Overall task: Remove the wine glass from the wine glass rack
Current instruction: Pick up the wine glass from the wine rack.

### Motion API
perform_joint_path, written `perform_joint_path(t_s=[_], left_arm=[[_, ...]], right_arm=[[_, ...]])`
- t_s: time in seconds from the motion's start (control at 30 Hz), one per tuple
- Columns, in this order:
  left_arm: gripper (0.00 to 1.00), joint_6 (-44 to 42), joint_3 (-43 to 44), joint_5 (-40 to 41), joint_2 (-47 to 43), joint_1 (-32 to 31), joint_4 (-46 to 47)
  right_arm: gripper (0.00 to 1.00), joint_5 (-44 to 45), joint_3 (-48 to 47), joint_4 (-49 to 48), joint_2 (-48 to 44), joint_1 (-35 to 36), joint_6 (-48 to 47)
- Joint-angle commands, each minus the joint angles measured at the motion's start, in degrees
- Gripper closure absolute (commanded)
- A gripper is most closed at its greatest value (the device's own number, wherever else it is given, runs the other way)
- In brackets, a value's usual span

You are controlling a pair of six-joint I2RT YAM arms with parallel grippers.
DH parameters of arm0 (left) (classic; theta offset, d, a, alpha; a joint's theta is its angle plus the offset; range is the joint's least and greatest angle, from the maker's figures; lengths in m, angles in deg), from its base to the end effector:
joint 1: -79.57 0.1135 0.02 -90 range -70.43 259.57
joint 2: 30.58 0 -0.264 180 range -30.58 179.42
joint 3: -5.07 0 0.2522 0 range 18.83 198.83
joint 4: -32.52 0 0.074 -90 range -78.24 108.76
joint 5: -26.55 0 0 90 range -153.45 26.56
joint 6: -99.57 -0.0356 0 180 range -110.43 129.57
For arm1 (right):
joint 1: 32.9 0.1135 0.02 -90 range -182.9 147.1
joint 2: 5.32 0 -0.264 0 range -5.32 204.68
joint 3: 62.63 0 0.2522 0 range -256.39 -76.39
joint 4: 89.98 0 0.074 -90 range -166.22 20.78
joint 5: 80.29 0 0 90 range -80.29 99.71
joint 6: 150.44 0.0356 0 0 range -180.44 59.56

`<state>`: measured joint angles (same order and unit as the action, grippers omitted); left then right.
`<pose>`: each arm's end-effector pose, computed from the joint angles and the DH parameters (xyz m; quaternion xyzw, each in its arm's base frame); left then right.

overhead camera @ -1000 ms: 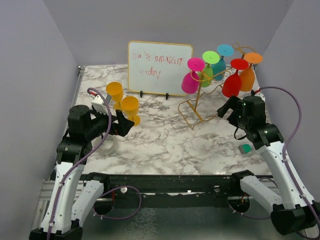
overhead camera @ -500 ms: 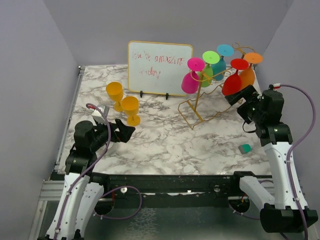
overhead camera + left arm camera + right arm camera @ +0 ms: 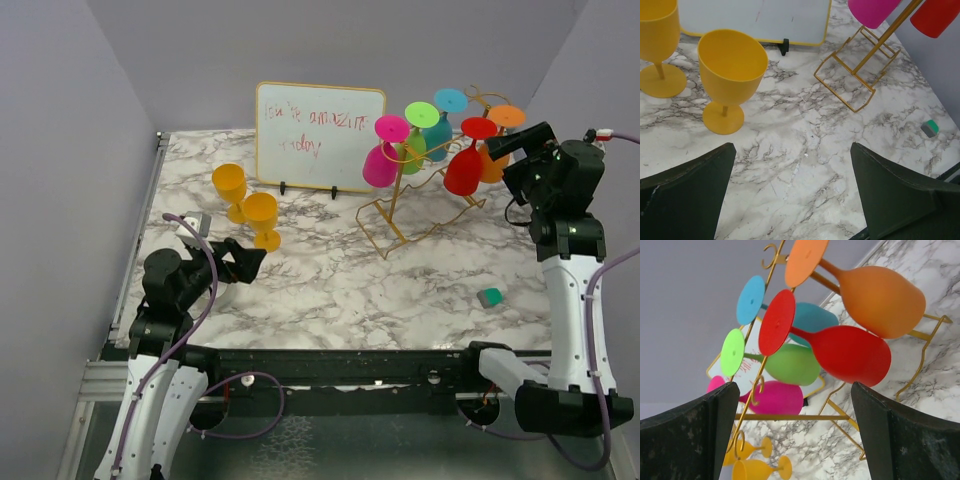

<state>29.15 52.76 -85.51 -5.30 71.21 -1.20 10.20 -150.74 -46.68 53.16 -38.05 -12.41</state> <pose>0.1161 -0.0306 0.3014 0.0465 0.7673 -0.2938 0.5682 0.2068 -0.0189 0.4373 0.3543 0.7019 0.2227 0.5764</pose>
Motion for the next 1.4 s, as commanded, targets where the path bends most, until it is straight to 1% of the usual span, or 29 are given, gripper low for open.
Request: perform_joint_path(t_s=[0.0, 0.1, 0.2, 0.27, 0.37, 0.43, 0.5, 0.63, 0.83, 0.97, 1.2, 1.37], left_arm=[[0.01, 0.0, -0.1, 1.4, 0.1, 0.1, 1.4], [0.01, 0.0, -0.3, 1.4, -0.1, 0.1, 1.4], [0.01, 0.0, -0.2, 1.5, 0.0, 0.1, 1.4], [0.01, 0.0, -0.2, 1.3, 0.2, 0.1, 1.4], [0.01, 0.0, -0.1, 1.3, 0.6, 0.1, 1.4], [0.01, -0.1, -0.1, 1.2, 0.6, 0.1, 1.4], [0.01, -0.1, -0.1, 1.2, 0.8, 0.1, 1.4], [0.01, -0.1, -0.1, 1.1, 0.9, 0.1, 1.4], [0.01, -0.1, -0.1, 1.2, 1.2, 0.1, 1.4], [0.01, -0.1, 0.0, 1.2, 1.7, 0.2, 1.5], [0.01, -0.1, 0.1, 1.2, 1.8, 0.2, 1.4], [0.01, 0.0, 0.1, 2.5, 0.6, 0.3, 1.2]], right_arm=[[0.02, -5.9, -2.3, -3.1, 3.9, -4.3, 1.3], [0.11, -14.8, -1.5, -6.1, 6.7, -8.8, 3.6], [0.17, -20.5, 1.0, -11.8, 7.4, -9.9, 5.3], [0.2, -23.0, 2.1, -13.9, 7.7, -10.0, 6.4], [0.26, -24.2, 3.4, -16.5, 8.0, -10.2, 7.7], [0.29, -26.0, 4.8, -19.7, 8.2, -10.3, 8.7], [0.32, -25.9, 6.2, -21.7, 8.2, -10.3, 10.9], [0.36, -23.6, 7.6, -22.3, 8.6, -10.4, 11.8], [0.46, -22.7, 7.9, -23.5, 10.1, -10.5, 13.3], [0.48, -23.2, 8.1, -25.3, 10.4, -10.5, 14.2], [0.51, -22.7, 8.4, -25.5, 10.8, -10.5, 14.8], [0.56, -19.3, 9.1, -26.1, 9.6, -10.5, 15.5]])
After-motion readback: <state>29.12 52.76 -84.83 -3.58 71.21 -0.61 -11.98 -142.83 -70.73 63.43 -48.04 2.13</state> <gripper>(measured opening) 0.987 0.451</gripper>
